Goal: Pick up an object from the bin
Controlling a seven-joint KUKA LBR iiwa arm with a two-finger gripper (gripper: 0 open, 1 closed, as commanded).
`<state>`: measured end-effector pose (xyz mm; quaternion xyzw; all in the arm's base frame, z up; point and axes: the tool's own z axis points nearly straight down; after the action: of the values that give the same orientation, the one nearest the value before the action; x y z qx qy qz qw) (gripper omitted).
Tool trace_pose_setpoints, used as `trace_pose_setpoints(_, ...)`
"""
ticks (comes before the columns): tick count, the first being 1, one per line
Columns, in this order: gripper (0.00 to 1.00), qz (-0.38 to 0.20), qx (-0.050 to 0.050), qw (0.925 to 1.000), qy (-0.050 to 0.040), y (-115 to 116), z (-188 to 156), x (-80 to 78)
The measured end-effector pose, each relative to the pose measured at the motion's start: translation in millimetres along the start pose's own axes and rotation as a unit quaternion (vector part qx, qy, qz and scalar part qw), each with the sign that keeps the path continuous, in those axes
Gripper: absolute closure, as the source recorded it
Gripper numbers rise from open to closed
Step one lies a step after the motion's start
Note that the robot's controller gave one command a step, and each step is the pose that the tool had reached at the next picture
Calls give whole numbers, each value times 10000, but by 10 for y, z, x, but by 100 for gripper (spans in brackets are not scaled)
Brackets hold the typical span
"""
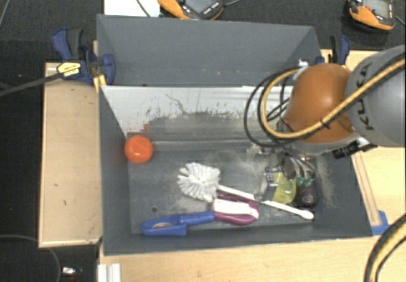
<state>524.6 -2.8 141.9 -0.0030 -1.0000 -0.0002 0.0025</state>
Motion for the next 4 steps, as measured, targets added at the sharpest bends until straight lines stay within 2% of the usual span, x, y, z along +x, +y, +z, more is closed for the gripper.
trace_pose_setpoints(1, 0, -1, 1, 10000, -37, 0, -38, -19)
trace_pose_setpoints(2, 0, 359, -10, 9993, -57, 373, 701, 257)
trace_pose_setpoints(3, 0, 1789, -23, 9838, -125, 1049, 19, 341)
trace_pose_setpoints(4, 0, 898, -9, 9959, -84, 1008, 420, 53)
